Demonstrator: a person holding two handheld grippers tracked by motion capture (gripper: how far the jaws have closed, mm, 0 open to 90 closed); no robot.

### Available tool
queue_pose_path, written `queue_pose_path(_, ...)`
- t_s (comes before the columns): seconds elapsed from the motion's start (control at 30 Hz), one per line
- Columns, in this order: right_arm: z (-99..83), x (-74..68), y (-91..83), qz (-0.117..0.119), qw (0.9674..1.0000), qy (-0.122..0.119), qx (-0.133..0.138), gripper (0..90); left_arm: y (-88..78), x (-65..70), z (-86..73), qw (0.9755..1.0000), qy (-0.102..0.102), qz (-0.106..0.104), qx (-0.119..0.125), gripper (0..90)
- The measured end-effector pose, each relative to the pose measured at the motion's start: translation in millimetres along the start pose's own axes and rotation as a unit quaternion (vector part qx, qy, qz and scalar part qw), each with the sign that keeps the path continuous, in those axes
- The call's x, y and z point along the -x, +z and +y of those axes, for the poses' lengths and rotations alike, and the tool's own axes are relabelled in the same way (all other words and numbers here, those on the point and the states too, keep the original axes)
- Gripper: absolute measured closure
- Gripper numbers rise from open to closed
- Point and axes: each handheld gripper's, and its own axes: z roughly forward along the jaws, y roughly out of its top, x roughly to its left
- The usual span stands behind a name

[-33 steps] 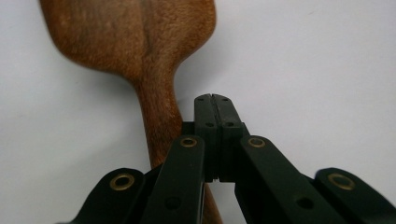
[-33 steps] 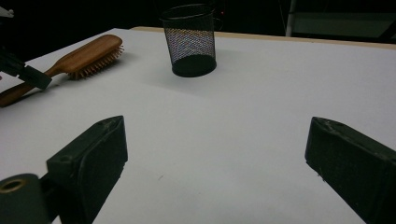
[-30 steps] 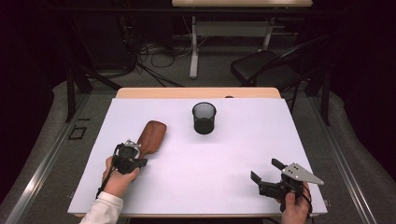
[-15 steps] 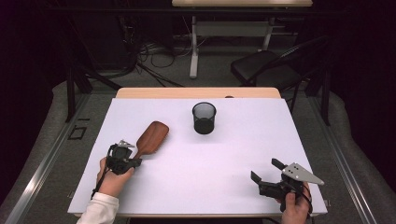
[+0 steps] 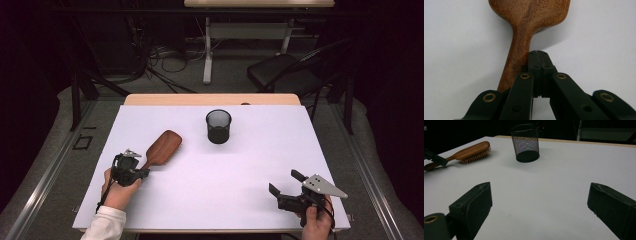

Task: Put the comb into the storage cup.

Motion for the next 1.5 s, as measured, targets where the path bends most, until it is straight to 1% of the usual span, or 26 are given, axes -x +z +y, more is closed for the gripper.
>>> queue_pose_path(0.17, -0.1, 0.1, 0.2, 0.0, 1.0, 0.0, 0.001, 5.6, -3.0, -0.5, 0.1, 1.0, -0.003, -0.003, 0.006, 90.0)
queue_pose_path(0.2, 0.1, -0.2, 0.0, 0.0, 1.0, 0.003, 0.0, 5.6, -4.0, -1.0, 0.2, 1.0, -0.002, -0.004, 0.006, 90.0)
queue_pose_path(0.3, 0.0, 0.0, 0.1, 0.0, 1.0, 0.002, 0.001, 5.6, -8.3, -2.1, 0.0, 0.9998, -0.008, -0.006, 0.015, 89.9)
queue_pose_path(0.33, 0.0, 0.0, 0.1, 0.0, 1.0, 0.002, 0.001, 5.6, -9.7, -3.0, 0.0, 0.9998, -0.006, -0.007, 0.015, 89.3)
queue_pose_path(0.53, 0.1, 0.6, -0.1, -0.001, 1.0, 0.001, 0.0, 5.6, -17.5, -6.1, -1.1, 0.9996, -0.011, -0.009, 0.026, 85.1)
queue_pose_path(0.67, 0.1, 0.4, -0.2, -0.001, 1.0, 0.001, 0.0, 5.7, -21.5, -8.0, -1.1, 0.9993, -0.015, -0.006, 0.032, 79.3)
queue_pose_path(0.87, 0.0, 0.6, -0.1, -0.001, 1.0, 0.001, 0.0, 5.8, -24.5, -9.5, -1.1, 0.999, -0.02, -0.008, 0.039, 70.5)
queue_pose_path(1.07, -0.1, 0.5, 0.0, 0.0, 1.0, 0.001, -0.001, 5.9, -25.8, -9.4, -0.3, 0.9988, -0.019, -0.004, 0.044, 58.6)
queue_pose_path(1.27, -0.1, 0.4, 0.1, 0.0, 1.0, 0.001, -0.001, 6.2, -26.2, -10.0, 0.6, 0.9988, -0.012, -0.002, 0.048, 50.0)
queue_pose_path(1.3, -0.1, 0.3, 0.1, 0.001, 1.0, 0.001, -0.001, 6.2, -26.0, -10.1, 0.6, 0.9987, -0.004, 0.0, 0.051, 49.0)
queue_pose_path(1.33, -0.1, 0.3, 0.1, 0.001, 1.0, 0.001, -0.001, 6.2, -26.0, -10.1, 0.6, 0.9987, -0.004, 0.0, 0.051, 47.3)
queue_pose_path(1.37, -0.2, 0.4, 0.2, 0.0, 1.0, 0.001, -0.001, 6.2, -26.1, -10.5, 1.1, 0.9988, 0.0, 0.003, 0.049, 46.0)
queue_pose_path(1.43, -0.3, 0.3, 0.3, 0.0, 1.0, 0.002, -0.001, 6.2, -26.6, -11.1, 1.4, 0.9988, 0.0, 0.002, 0.048, 45.9)
queue_pose_path(1.47, -0.2, 0.3, 0.2, 0.0, 1.0, 0.002, -0.002, 6.2, -27.1, -11.5, 1.5, 0.9989, -0.004, 0.002, 0.046, 45.9)
queue_pose_path(1.5, -0.2, 0.2, 0.2, 0.0, 1.0, 0.002, -0.001, 6.2, -27.6, -12.1, 1.6, 0.9988, 0.0, 0.001, 0.05, 45.9)
